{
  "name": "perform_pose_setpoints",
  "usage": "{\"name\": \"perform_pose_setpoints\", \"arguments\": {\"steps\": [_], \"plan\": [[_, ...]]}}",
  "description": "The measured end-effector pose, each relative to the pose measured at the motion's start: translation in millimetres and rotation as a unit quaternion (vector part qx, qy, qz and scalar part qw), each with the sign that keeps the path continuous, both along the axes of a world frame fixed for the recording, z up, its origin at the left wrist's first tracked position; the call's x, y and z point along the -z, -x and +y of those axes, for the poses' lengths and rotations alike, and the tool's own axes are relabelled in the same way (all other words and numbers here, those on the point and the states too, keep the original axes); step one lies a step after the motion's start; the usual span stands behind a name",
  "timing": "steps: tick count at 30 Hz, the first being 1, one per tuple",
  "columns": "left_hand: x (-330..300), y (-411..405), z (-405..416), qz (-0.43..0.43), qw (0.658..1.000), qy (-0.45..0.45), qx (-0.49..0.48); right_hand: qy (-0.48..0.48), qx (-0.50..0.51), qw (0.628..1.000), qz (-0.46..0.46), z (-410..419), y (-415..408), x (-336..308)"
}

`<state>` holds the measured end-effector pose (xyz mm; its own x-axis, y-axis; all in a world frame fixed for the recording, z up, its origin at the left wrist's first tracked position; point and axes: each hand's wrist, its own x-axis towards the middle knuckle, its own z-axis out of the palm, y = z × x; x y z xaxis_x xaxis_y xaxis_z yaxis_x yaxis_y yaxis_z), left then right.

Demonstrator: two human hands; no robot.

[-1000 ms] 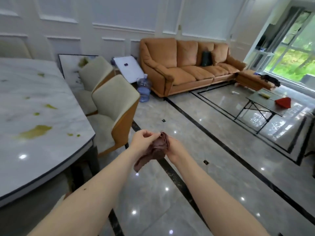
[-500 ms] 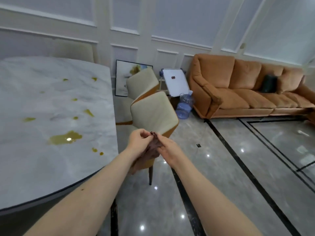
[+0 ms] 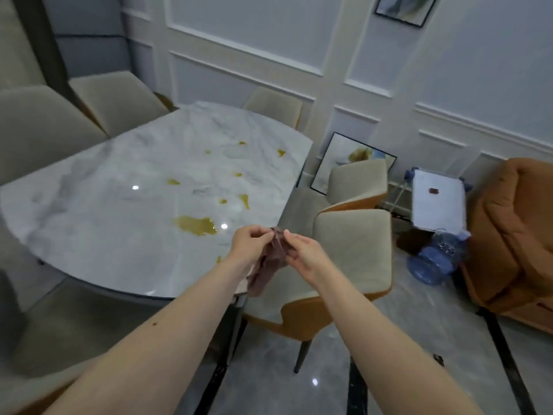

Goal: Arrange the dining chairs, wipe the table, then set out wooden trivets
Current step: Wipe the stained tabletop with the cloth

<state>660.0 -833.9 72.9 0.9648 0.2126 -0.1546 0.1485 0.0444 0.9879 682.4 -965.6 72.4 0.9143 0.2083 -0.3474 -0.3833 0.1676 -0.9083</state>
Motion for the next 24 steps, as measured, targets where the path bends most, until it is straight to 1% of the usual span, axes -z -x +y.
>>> {"name": "perform_pose_setpoints", "arguments": {"steps": [2, 5, 7, 9, 11, 15, 19, 22, 24], "plan": [[-0.7, -3.6, 21.0, 0.011, 1.0, 0.007, -0.022, 0.015, -0.038, 0.999, -0.003, 17.7, -14.2, -3.6], [-6.4, -6.3, 53.5, 0.018, 0.999, -0.013, -0.048, 0.029, -0.091, 0.995, -0.009, 48.5, -26.2, -10.1], [-11.6, -5.4, 76.8, 0.018, 0.998, -0.004, -0.066, 0.04, -0.132, 0.99, -0.022, 72.6, -34.0, -11.8], [-15.6, -5.9, 95.6, 0.019, 0.998, -0.008, -0.066, 0.052, -0.156, 0.986, -0.038, 93.0, -42.2, -13.2], [-15.2, -10.3, 121.7, 0.018, 0.996, -0.031, -0.079, 0.066, -0.172, 0.982, -0.048, 119.7, -52.8, -13.4], [-9.2, -24.2, 169.0, 0.02, 0.988, -0.052, -0.143, 0.09, -0.158, 0.982, -0.054, 164.9, -71.9, -9.9], [2.7, -37.9, 216.6, 0.048, 0.976, -0.077, -0.2, 0.142, -0.107, 0.982, -0.066, 198.3, -98.4, -9.3], [9.2, -54.0, 252.4, 0.063, 0.966, -0.141, -0.207, 0.186, -0.055, 0.978, -0.08, 212.9, -124.3, -10.5], [1.7, -65.6, 265.8, 0.044, 0.967, -0.15, -0.2, 0.204, -0.025, 0.974, -0.098, 215.4, -141.9, -15.6]]}}
